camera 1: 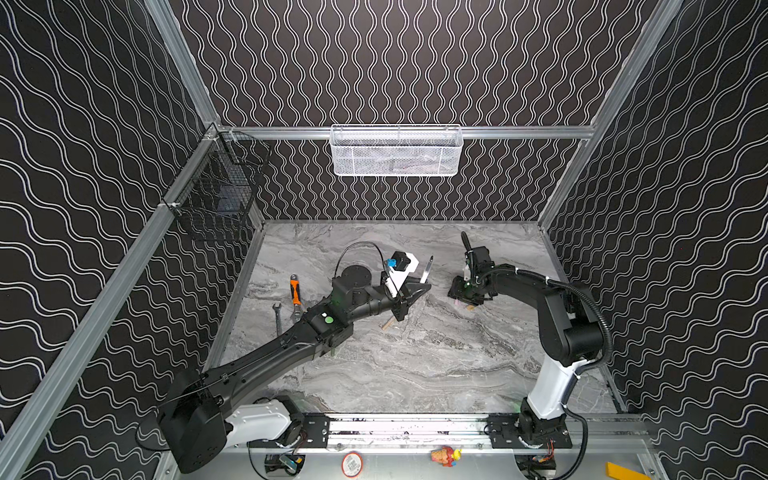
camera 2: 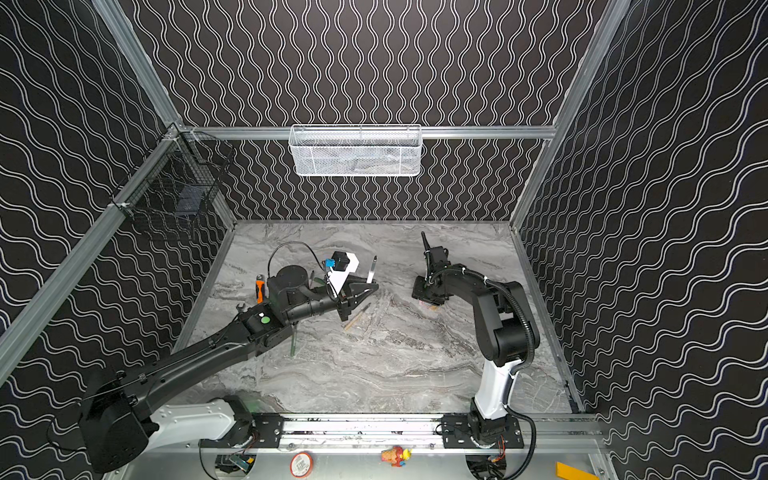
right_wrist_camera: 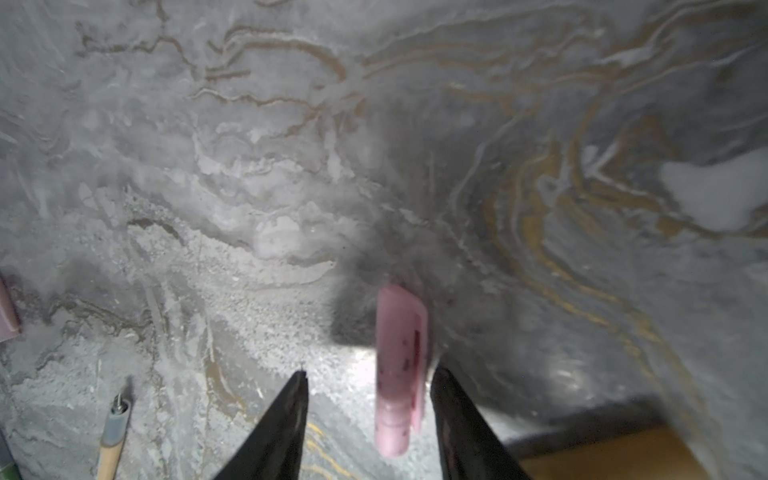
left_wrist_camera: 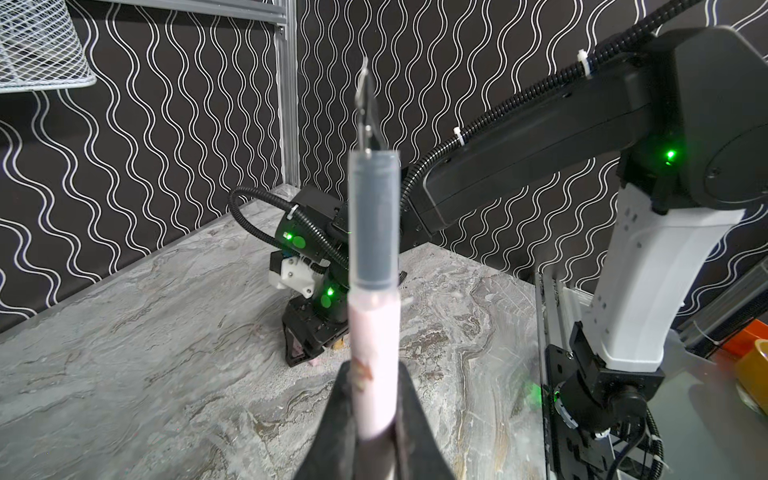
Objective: Insert the pens into the pen caps
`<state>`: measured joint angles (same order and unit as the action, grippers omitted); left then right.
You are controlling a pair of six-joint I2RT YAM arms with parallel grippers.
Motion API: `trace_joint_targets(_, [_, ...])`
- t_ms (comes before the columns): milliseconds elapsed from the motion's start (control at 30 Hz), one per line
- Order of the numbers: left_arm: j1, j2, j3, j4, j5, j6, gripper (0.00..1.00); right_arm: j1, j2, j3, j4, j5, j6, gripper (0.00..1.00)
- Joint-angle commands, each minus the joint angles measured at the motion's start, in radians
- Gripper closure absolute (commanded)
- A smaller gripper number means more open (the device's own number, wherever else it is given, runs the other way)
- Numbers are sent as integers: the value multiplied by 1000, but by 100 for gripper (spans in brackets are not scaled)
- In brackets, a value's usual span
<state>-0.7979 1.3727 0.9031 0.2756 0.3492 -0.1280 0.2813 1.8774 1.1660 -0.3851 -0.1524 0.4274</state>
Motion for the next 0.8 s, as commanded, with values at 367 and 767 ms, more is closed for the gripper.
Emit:
trace_joint_targets(367, [-14,5,13,0,-7,11,94,-29,-59,64,-94,58,-15,55])
trace_joint_targets(767, [-33,8,18,-12,-10,22,94,-53,-2,66,-71,23,13,67])
